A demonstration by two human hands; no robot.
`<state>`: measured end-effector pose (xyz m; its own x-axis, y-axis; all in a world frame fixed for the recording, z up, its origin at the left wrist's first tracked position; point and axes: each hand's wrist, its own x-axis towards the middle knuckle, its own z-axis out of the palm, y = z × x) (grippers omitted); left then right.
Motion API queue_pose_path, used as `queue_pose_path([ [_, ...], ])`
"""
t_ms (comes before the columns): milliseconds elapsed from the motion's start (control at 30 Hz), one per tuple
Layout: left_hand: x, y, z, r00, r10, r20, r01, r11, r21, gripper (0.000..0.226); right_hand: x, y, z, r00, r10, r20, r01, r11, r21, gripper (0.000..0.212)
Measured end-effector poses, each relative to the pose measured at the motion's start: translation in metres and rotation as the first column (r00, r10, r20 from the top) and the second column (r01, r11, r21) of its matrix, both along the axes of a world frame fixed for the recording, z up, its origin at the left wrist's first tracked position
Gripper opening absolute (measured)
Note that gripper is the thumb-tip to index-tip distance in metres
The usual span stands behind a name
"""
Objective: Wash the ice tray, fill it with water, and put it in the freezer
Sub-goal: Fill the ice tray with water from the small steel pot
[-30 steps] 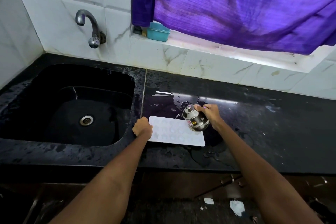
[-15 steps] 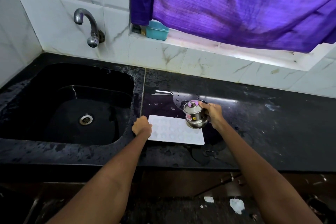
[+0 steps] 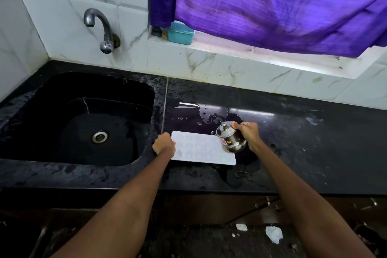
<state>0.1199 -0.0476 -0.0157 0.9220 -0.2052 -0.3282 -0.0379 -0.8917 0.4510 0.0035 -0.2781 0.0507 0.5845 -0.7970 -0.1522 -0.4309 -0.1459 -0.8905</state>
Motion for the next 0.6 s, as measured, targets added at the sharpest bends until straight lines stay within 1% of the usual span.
queue_pose_path([
  [167,0.0004,-0.0003,-0.0010,1.000,-0.011,0.007,0.011,1.000,0.009,0.031,-0.0018,-0.0028,0.0001,0.999,0.019,-0.040,-0.021,0.999,-0.039,0.049],
  [367,0.0005,-0.0007,-0.0016,1.000,-0.021,0.010,0.021,1.000,0.013,0.031,-0.0031,-0.0038,0.0015,1.000,0.004,-0.021,-0.005,0.999,-0.050,0.051],
  [600,0.0004,-0.0013,-0.0027,1.000,-0.018,0.015,0.018,1.000,0.014,0.031,-0.0039,-0.0036,0.0015,0.999,0.009,-0.043,-0.013,0.996,-0.092,0.051],
])
